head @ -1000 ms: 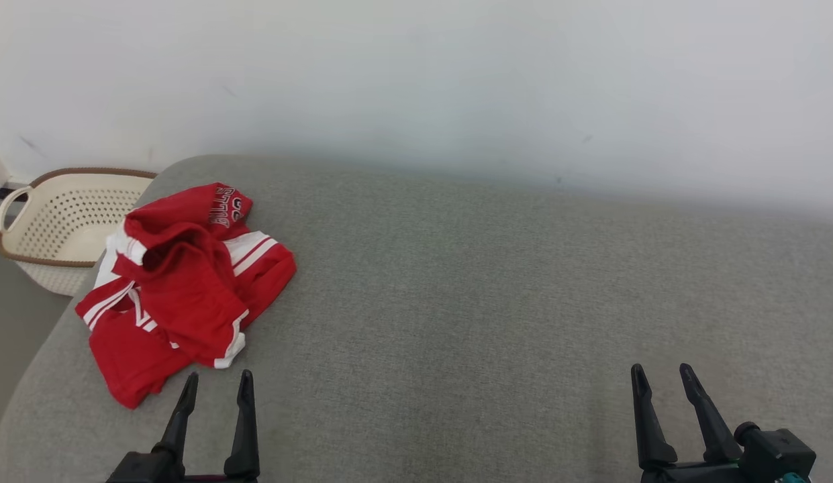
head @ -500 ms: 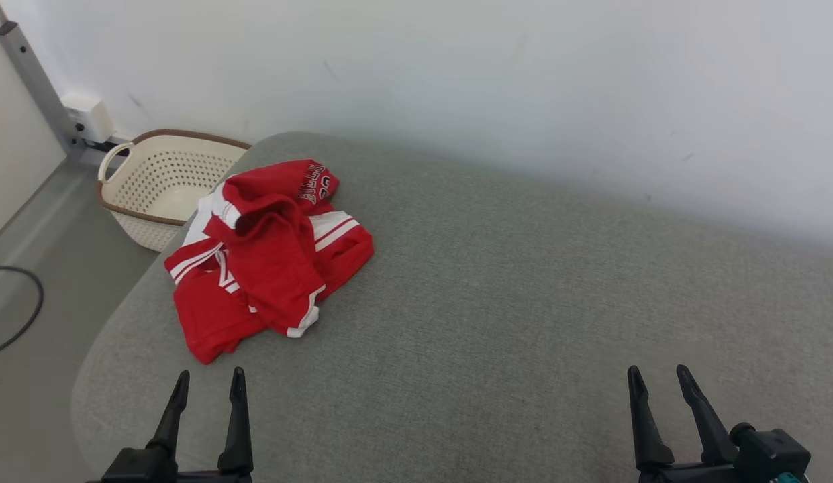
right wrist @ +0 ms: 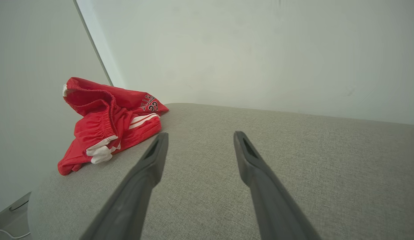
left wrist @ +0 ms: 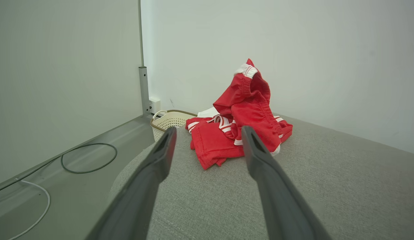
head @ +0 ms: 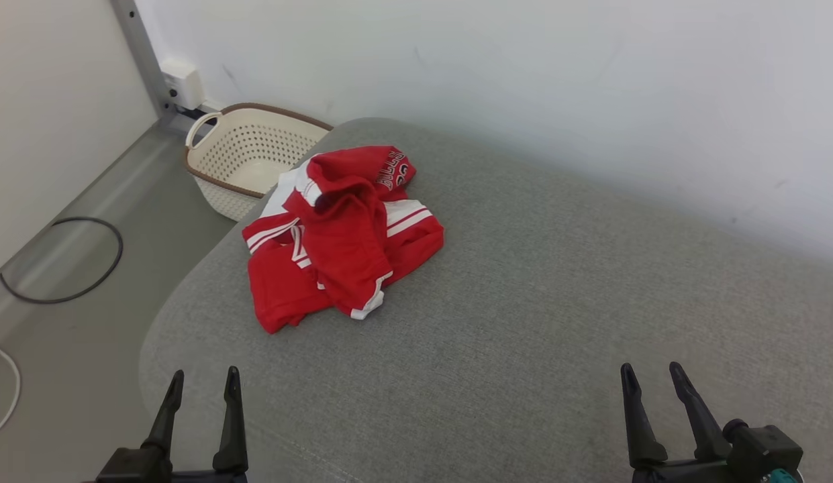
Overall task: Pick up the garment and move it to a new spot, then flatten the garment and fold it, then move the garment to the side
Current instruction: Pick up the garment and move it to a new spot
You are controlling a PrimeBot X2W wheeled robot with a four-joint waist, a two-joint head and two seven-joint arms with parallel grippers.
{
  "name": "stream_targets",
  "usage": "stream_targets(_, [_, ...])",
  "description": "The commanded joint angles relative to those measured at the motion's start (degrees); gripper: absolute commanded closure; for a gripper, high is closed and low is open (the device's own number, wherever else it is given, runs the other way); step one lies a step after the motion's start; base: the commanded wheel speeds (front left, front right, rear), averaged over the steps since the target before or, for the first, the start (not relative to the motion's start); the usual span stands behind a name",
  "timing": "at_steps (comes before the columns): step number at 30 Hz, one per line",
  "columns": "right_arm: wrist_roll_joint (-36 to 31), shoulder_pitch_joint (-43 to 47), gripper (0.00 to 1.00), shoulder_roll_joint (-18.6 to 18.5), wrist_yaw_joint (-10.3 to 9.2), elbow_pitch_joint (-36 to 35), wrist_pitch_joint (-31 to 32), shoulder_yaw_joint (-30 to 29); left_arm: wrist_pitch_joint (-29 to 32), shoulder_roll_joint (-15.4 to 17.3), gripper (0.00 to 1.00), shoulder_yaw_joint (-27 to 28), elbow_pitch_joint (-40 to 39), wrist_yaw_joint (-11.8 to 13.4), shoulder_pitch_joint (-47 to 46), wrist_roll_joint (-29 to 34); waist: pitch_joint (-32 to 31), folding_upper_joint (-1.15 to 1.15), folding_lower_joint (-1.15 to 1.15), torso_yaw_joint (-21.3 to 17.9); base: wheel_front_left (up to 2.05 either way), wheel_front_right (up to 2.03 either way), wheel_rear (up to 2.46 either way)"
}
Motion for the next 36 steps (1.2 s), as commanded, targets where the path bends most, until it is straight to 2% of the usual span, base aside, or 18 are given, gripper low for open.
stream_targets(1, [-0.3,-0.6,0.0,0.1,0.05,0.1,0.0,0.3,-0.3,0.0,0.0,0.6,0.0,-0.1,0.3,0.4,0.3,0.0,0.0,1.3,0.0,0.0,0.0])
stream_targets(13, [0.1,-1.4,0.0,-0.3,0.05,0.7,0.0,1.4,-0.3,0.0,0.0,1.7,-0.7,-1.0,-2.5,-0.3,0.8,0.0,0.0,-2.3,0.0,0.0,0.0])
stream_targets(23, [-0.1,-2.8,0.0,0.4,0.05,1.1,0.0,2.1,-0.3,2.4,0.0,4.6,2.8,-5.0,-15.2,-0.3,2.3,0.0,0.0,-10.8,0.0,0.0,0.0])
stream_targets(32, [0.2,-4.1,0.0,0.6,0.05,1.3,0.0,2.2,-0.3,6.3,0.0,7.0,12.3,-6.4,-25.2,-1.9,4.3,0.0,0.0,-19.2,0.0,0.0,0.0])
stream_targets(36, [0.1,-4.5,0.0,0.9,0.05,1.4,0.0,2.6,0.7,9.0,0.0,8.0,17.4,-6.9,-29.2,-2.4,5.7,0.0,0.0,-22.4,0.0,0.0,0.0])
